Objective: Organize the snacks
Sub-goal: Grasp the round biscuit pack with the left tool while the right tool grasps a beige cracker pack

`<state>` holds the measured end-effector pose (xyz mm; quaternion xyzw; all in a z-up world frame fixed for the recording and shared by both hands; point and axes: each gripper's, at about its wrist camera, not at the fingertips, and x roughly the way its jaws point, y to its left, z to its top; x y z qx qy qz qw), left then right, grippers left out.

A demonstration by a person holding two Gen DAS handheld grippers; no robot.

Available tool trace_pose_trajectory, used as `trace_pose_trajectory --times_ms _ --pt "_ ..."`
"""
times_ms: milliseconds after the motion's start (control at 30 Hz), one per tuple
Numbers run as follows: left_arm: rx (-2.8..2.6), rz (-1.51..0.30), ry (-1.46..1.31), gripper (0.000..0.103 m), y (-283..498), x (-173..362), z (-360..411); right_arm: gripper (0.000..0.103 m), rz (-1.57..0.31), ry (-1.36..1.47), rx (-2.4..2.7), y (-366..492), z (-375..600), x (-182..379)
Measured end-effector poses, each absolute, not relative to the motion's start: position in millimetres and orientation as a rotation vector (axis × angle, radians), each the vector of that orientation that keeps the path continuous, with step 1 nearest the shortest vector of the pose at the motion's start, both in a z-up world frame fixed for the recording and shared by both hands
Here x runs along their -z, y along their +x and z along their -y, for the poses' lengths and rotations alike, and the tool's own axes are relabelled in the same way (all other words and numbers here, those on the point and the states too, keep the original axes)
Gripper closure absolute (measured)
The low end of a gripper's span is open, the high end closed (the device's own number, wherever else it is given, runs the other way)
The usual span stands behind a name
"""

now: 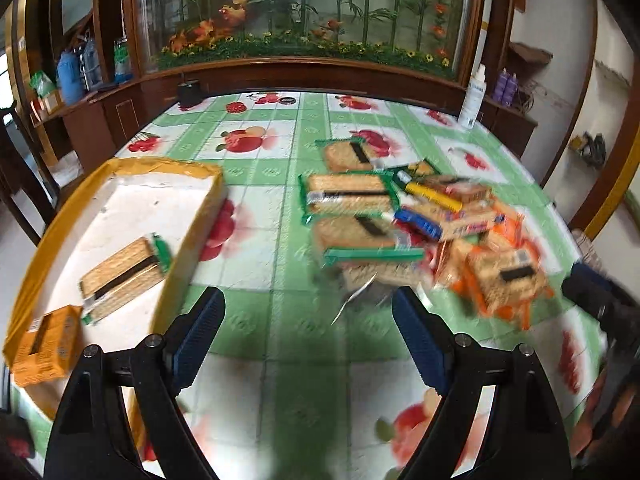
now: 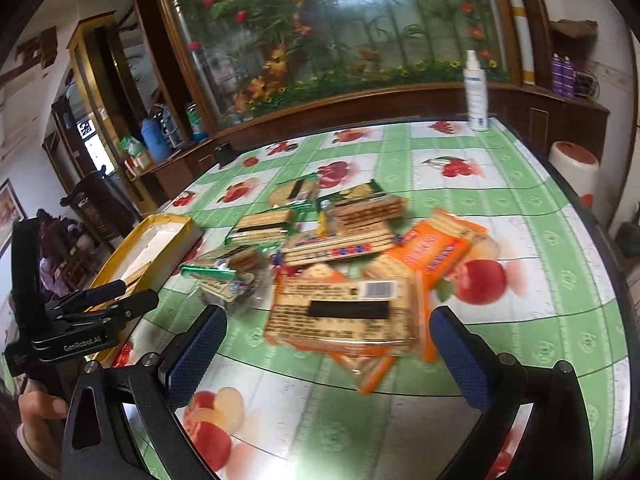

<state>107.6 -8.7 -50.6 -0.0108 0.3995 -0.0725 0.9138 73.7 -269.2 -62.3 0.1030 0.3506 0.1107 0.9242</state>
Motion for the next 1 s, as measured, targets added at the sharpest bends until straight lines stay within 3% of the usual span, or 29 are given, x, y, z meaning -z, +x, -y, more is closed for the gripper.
trace_pose_trajectory --times_ms 433,1000 --pt "0.117 -0.951 0.027 0.017 186.3 55.4 54.2 0.001 -0.754 0.154 -0.228 91.9 254.9 73.6" --pt "0.137 -1.081 0.095 0.017 206.8 104.3 66.7 0.0 -0.832 -0.012 -0.17 127.1 221.1 89.8"
